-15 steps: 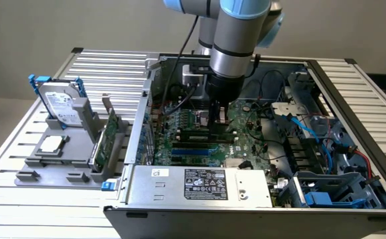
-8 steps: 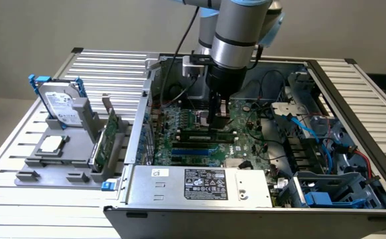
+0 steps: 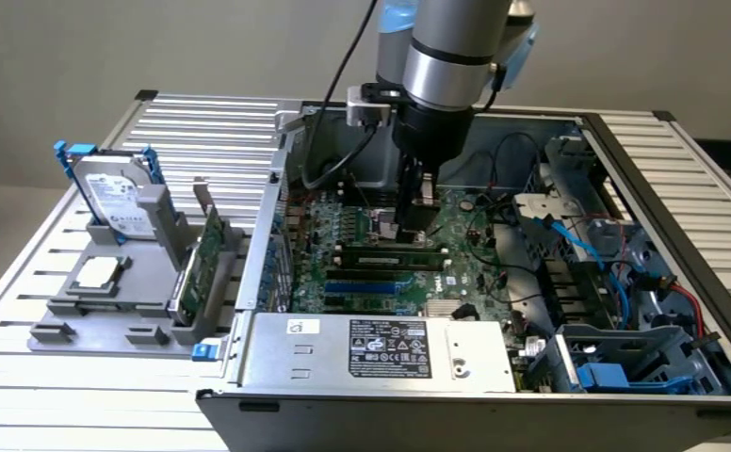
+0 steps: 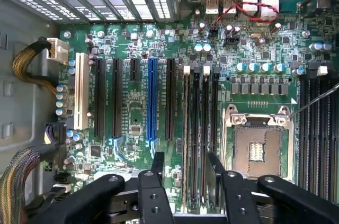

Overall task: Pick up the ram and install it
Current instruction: 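Insert the ram into the slot, then press down the ram until it locks into place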

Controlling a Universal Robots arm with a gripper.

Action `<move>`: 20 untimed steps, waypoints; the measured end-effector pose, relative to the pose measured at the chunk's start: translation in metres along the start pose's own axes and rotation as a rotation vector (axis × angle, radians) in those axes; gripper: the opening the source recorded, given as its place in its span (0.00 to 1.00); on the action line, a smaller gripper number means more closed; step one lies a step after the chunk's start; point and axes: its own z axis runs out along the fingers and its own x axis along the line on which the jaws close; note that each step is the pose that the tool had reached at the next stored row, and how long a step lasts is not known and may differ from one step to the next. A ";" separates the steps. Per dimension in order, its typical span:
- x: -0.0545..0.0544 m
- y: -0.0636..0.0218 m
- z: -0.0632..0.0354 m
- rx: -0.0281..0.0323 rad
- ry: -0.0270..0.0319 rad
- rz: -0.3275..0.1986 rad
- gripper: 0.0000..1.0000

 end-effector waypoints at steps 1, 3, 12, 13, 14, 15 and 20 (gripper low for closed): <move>0.000 -0.0002 -0.0011 0.0002 -0.0039 -0.001 0.42; 0.001 -0.0002 -0.0014 0.0016 -0.0103 -0.002 0.29; 0.002 -0.0003 -0.0014 0.0012 -0.0113 -0.002 0.11; 0.002 -0.0003 -0.0014 0.0012 -0.0113 -0.002 0.11; 0.002 -0.0003 -0.0014 0.0012 -0.0113 -0.002 0.11; 0.002 -0.0003 -0.0014 0.0012 -0.0114 -0.002 0.11; 0.002 -0.0002 -0.0014 0.0012 -0.0113 -0.002 0.11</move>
